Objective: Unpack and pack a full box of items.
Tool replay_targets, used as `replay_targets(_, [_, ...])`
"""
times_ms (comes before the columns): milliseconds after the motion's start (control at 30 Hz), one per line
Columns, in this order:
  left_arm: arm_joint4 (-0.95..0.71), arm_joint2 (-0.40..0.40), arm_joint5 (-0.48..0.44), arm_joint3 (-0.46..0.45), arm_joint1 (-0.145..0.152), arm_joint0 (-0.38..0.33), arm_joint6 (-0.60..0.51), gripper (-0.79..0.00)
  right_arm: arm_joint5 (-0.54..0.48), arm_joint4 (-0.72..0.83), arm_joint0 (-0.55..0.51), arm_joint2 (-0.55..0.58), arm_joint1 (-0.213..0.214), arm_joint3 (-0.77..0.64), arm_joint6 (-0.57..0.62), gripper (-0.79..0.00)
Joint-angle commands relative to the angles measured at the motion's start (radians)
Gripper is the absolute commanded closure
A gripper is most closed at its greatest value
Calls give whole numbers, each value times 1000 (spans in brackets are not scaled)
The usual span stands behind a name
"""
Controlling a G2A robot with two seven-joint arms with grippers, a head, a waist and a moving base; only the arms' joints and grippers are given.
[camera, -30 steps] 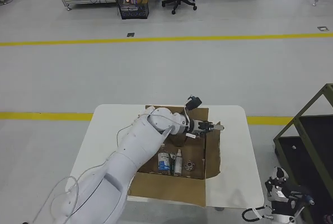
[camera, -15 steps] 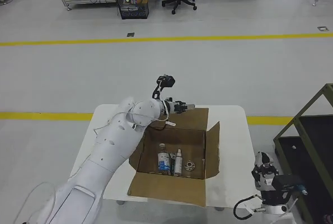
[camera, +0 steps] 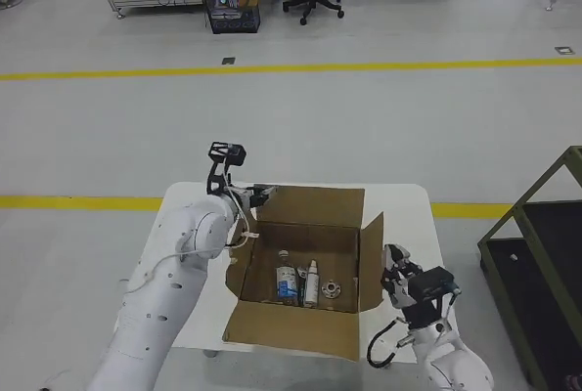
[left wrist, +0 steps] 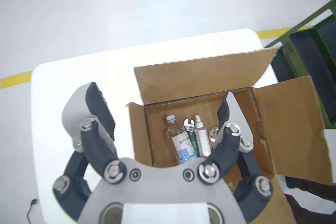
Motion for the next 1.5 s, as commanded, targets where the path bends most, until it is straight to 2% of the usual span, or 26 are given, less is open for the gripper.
replay_targets(0, [38, -11, 22, -16, 4, 24, 8, -785, 4, -14, 47, -38, -3, 37, 42, 0])
replay_targets(133, [69, -27, 50, -40, 7, 52, 24, -785, 28, -33, 125, -91, -9, 124, 143, 0])
replay_targets(233, [72, -32, 67, -40, 7, 57, 20, -785, 90, -19, 158, -97, -14, 172, 226, 0])
replay_targets(433, [72, -32, 67, -40, 7, 57, 20, -785, 149, 26, 120, -62, -12, 182, 307, 0])
replay_targets(600, [72, -32, 67, -40, 7, 57, 20, -785, 161, 45, 88, -45, -10, 206, 330, 0])
replay_targets(733, [72, -32, 67, -40, 7, 57, 20, -785, 160, 61, 84, -39, -10, 222, 317, 0])
replay_targets(1067, [73, -35, 57, -32, 8, 71, 34, -785, 107, 50, 47, -5, -4, 128, 133, 0])
replay_targets(1133, [83, -41, 24, -14, 12, 75, 3, -785, 96, 50, 37, -2, -2, 111, 114, 0])
replay_targets(1267, [95, -75, 13, 10, 19, 68, -58, -785, 80, 44, 22, 0, -1, 94, 87, 0])
replay_targets(1367, [64, -97, 3, 47, 23, 49, -207, -785, 76, 43, 15, -2, 0, 94, 76, 0])
replay_targets(1467, [35, -120, 17, 62, 25, 27, -284, -785, 80, 42, 13, -6, -1, 98, 70, 0])
